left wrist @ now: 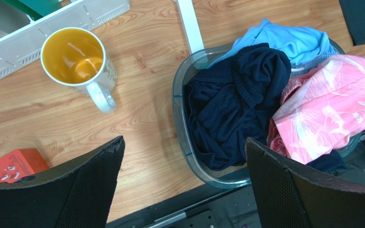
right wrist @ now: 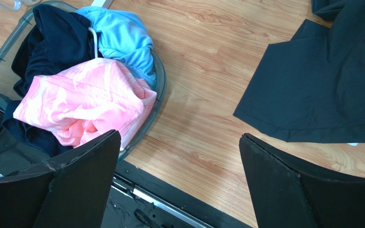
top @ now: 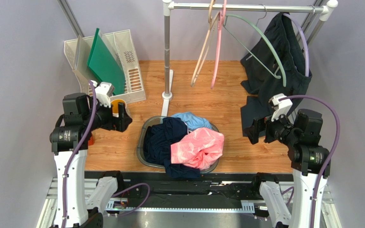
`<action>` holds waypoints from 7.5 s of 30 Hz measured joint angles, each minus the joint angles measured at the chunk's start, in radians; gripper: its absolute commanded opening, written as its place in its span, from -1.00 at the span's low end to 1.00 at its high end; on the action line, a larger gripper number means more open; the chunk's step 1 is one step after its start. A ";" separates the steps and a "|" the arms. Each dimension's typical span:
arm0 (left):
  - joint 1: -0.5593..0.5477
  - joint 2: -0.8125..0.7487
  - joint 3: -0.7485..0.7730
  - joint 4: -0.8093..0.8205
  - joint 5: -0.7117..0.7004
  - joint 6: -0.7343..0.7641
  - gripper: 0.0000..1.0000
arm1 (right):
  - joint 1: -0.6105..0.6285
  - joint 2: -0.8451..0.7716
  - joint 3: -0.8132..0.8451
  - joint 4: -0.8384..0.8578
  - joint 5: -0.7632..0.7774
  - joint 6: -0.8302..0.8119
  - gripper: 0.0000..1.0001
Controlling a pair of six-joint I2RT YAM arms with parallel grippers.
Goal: Place the shorts on the hanger
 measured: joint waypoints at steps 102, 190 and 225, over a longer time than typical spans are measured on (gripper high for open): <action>-0.056 0.187 0.002 -0.108 0.405 0.394 0.65 | 1.200 0.115 -0.081 0.103 0.091 -0.291 -1.00; -0.595 0.659 -0.048 0.280 0.293 0.374 0.18 | 0.877 0.405 -0.154 0.383 0.196 -0.323 0.35; -1.057 0.405 -0.239 0.151 0.096 0.699 -1.00 | 0.457 0.546 -0.205 0.388 -0.078 -0.131 0.92</action>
